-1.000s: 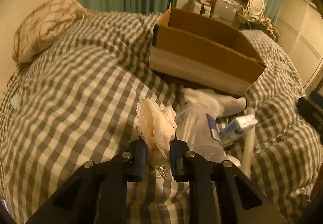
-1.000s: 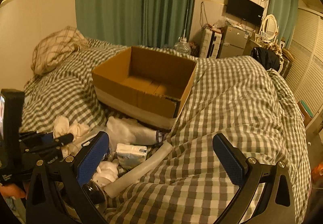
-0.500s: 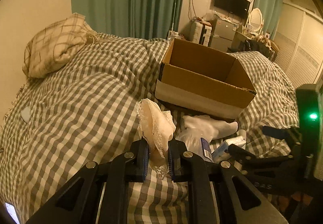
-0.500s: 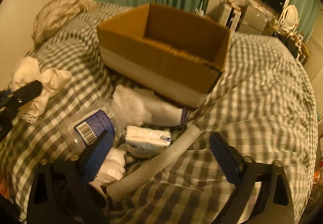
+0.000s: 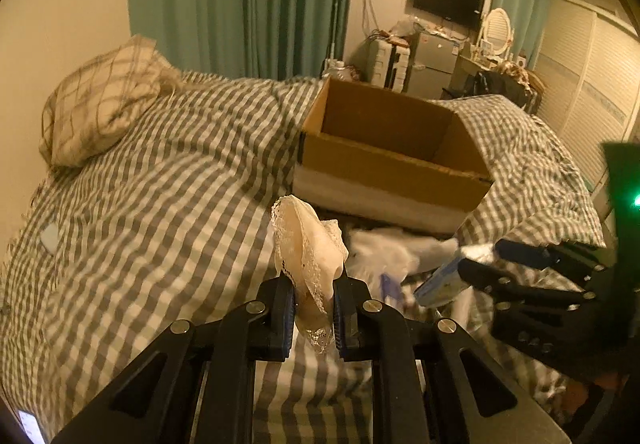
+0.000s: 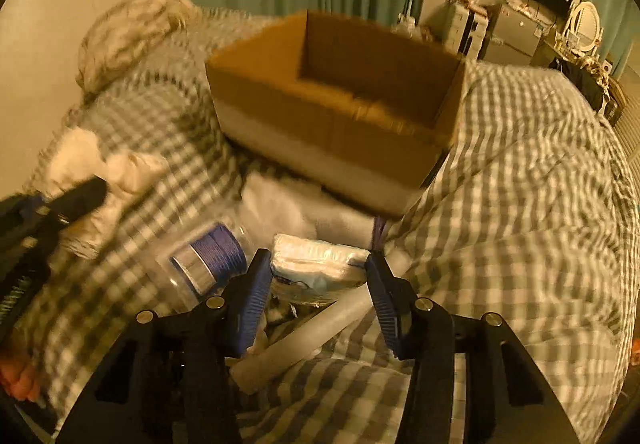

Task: Organize objects
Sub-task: 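Carry the lace cloth to the box while the right tool carries the wipes packet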

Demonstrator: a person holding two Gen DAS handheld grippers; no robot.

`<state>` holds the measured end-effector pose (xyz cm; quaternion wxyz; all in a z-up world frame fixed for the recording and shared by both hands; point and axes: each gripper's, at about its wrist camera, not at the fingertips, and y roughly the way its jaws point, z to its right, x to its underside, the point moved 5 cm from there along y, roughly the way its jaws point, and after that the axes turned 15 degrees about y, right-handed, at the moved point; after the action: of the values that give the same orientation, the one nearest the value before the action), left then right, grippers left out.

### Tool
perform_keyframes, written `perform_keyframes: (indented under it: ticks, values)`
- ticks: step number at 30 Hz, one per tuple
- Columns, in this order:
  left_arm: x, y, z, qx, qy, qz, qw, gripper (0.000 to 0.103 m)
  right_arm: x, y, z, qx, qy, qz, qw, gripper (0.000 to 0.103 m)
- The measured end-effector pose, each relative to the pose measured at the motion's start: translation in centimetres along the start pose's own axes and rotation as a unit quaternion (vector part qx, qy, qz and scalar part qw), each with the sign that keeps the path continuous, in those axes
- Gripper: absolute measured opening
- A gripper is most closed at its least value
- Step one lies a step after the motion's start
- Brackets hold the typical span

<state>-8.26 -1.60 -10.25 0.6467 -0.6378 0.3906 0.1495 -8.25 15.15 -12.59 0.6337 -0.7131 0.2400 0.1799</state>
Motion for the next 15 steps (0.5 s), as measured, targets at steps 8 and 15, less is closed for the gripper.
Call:
perform_keyframes:
  ticks: [8,15]
  values:
    - [-8.3,-0.8,0.8,0.020,0.025,0.048,0.9983,0.015,-8.1,-7.3,0.5,-0.022,-0.007,0.090,0.996,0.048]
    - [-14.7,3.5,1.7,0.033,0.047,0.050,0.9971,0.015,-16.1,-7.0,1.3,-0.009,-0.008,0.121,0.993,0.048]
